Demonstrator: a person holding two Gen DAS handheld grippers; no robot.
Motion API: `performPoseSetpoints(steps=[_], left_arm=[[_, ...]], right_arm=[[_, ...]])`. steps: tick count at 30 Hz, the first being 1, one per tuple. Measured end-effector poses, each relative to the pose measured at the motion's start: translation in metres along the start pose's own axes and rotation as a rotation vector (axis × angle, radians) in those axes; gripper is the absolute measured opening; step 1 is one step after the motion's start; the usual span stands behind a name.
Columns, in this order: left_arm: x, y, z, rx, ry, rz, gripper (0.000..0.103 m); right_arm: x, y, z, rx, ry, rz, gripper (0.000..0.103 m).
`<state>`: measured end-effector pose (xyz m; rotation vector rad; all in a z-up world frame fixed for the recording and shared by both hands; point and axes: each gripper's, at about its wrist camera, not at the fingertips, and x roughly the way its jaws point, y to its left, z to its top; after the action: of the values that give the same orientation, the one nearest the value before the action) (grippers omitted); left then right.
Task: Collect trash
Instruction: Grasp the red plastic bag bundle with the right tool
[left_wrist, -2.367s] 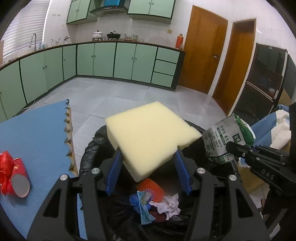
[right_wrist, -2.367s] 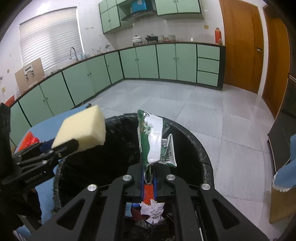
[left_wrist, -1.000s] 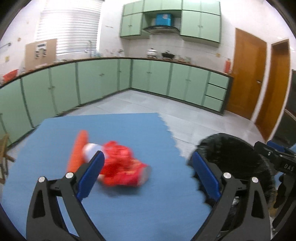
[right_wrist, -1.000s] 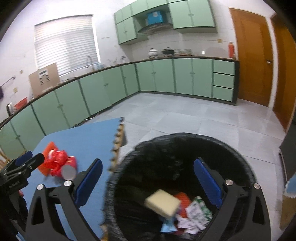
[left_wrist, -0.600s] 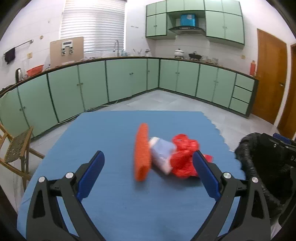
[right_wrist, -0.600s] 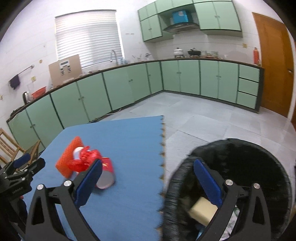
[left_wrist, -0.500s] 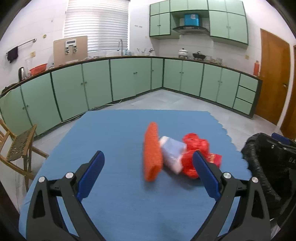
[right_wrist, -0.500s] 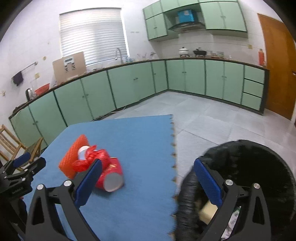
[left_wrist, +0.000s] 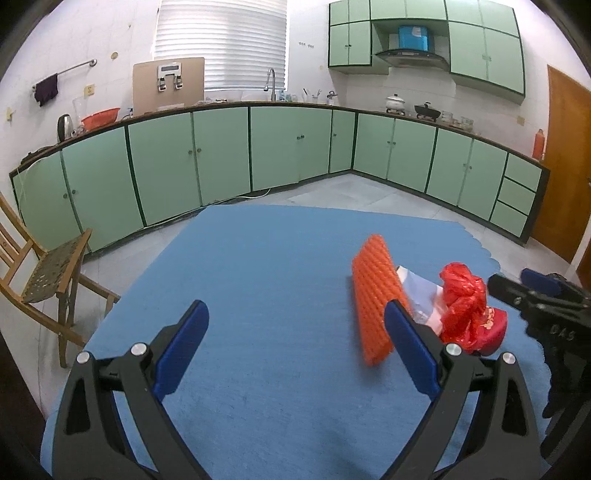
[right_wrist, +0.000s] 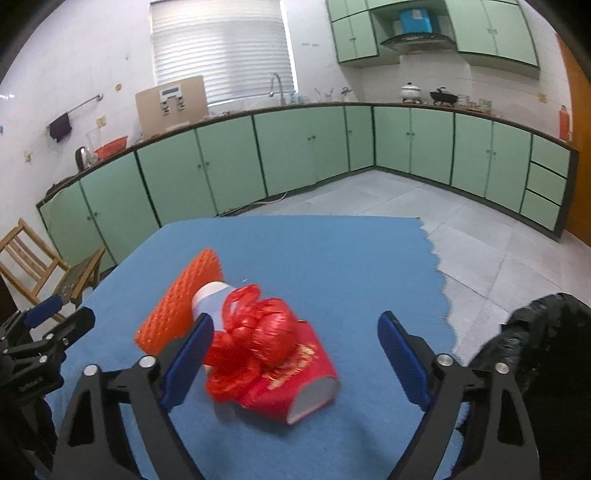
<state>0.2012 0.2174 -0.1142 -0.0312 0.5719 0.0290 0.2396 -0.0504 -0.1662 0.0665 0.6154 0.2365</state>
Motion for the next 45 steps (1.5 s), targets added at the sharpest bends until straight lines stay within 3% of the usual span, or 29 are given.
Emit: performPoseSetpoints(steps=[7, 10, 12, 16, 18, 25, 28, 31, 33, 36, 39, 40, 41, 45], left_arm=[[0.006, 0.003, -0.001, -0.012, 0.007, -0.012, 0.093], [0.007, 0.003, -0.003, -0.012, 0.009, -0.017, 0.093], [0.007, -0.001, -0.003, -0.009, 0.011, -0.023, 0.093], [0.007, -0.010, -0.002, -0.002, 0.010, -0.041, 0.093], [0.007, -0.016, -0.002, 0.006, 0.014, -0.054, 0.093], [0.014, -0.039, -0.007, 0.028, 0.038, -0.103, 0.093], [0.016, -0.043, -0.009, 0.020, 0.043, -0.105, 0.093], [0.015, -0.040, -0.010, 0.020, 0.029, -0.075, 0.093], [0.013, -0.035, -0.009, 0.016, 0.022, -0.056, 0.093], [0.013, -0.026, -0.006, 0.003, 0.019, -0.038, 0.093], [0.013, -0.021, -0.004, -0.005, 0.018, -0.030, 0.093], [0.013, -0.021, -0.003, -0.006, 0.018, -0.030, 0.093], [0.013, -0.022, -0.003, -0.005, 0.018, -0.032, 0.093], [0.014, -0.023, -0.004, -0.006, 0.026, -0.043, 0.093]], right_arm=[[0.018, 0.009, -0.005, -0.008, 0.066, 0.059, 0.051], [0.018, 0.009, -0.006, -0.009, 0.076, 0.101, 0.032], [0.017, 0.010, -0.005, -0.017, 0.072, 0.116, 0.013], [0.009, 0.009, -0.003, -0.014, 0.053, 0.161, 0.009], [0.003, 0.004, -0.001, 0.001, 0.033, 0.174, 0.000], [-0.018, -0.010, 0.006, 0.035, -0.005, 0.187, 0.001], [-0.014, -0.010, 0.005, 0.015, 0.014, 0.165, 0.013], [-0.007, -0.007, 0.004, 0.005, 0.028, 0.159, 0.032], [0.001, -0.004, 0.002, 0.007, 0.044, 0.159, 0.052], [0.013, -0.002, 0.000, 0.012, 0.059, 0.147, 0.068], [0.027, 0.000, -0.003, 0.019, 0.092, 0.149, 0.067], [0.030, 0.001, -0.004, 0.020, 0.103, 0.163, 0.063], [0.033, 0.002, -0.005, 0.020, 0.115, 0.185, 0.049], [0.032, 0.004, -0.007, 0.015, 0.111, 0.209, 0.036]])
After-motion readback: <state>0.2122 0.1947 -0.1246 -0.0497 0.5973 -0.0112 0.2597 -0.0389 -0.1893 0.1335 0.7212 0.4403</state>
